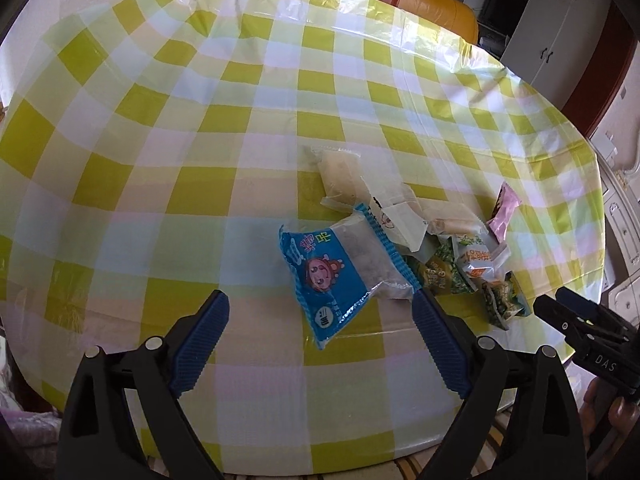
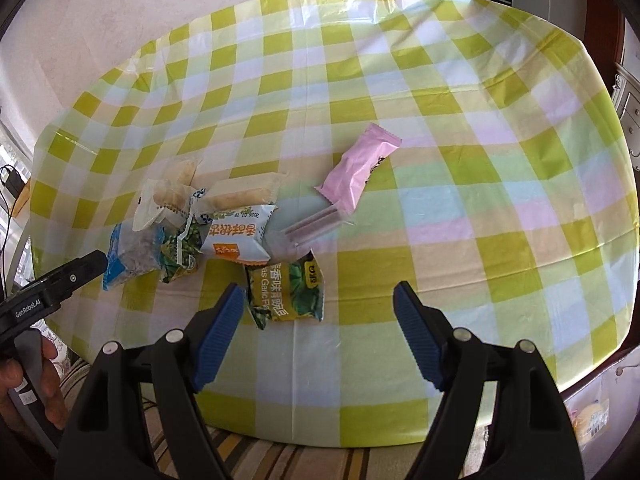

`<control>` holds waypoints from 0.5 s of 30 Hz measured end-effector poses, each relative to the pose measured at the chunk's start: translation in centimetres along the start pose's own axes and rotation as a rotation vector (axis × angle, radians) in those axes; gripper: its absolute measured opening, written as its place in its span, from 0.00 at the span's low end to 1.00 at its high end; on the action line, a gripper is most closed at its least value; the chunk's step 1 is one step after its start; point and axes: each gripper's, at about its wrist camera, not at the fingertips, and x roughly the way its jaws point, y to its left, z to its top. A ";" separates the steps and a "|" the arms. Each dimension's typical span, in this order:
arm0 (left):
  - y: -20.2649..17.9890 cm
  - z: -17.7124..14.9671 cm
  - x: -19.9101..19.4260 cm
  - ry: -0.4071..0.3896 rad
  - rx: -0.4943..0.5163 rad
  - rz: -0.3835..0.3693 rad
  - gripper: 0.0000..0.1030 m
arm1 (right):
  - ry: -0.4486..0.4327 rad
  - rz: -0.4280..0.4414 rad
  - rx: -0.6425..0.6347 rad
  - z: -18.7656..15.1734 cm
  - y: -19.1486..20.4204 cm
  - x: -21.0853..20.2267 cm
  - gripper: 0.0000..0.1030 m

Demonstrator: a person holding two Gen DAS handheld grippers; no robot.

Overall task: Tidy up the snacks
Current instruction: 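Grasp the blue cartoon bag with the left gripper while the right grasps the green packet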

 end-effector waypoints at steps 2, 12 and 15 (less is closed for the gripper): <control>-0.6 0.4 0.7 0.031 0.106 0.036 0.88 | 0.026 -0.013 -0.034 0.0 0.8 0.7 0.75; -3.8 1.4 3.0 0.044 0.571 0.035 0.91 | 0.069 -0.032 -0.119 0.2 2.7 3.0 0.75; -3.9 1.4 4.1 0.069 0.600 0.011 0.90 | 0.072 -0.033 -0.125 0.4 2.8 3.3 0.75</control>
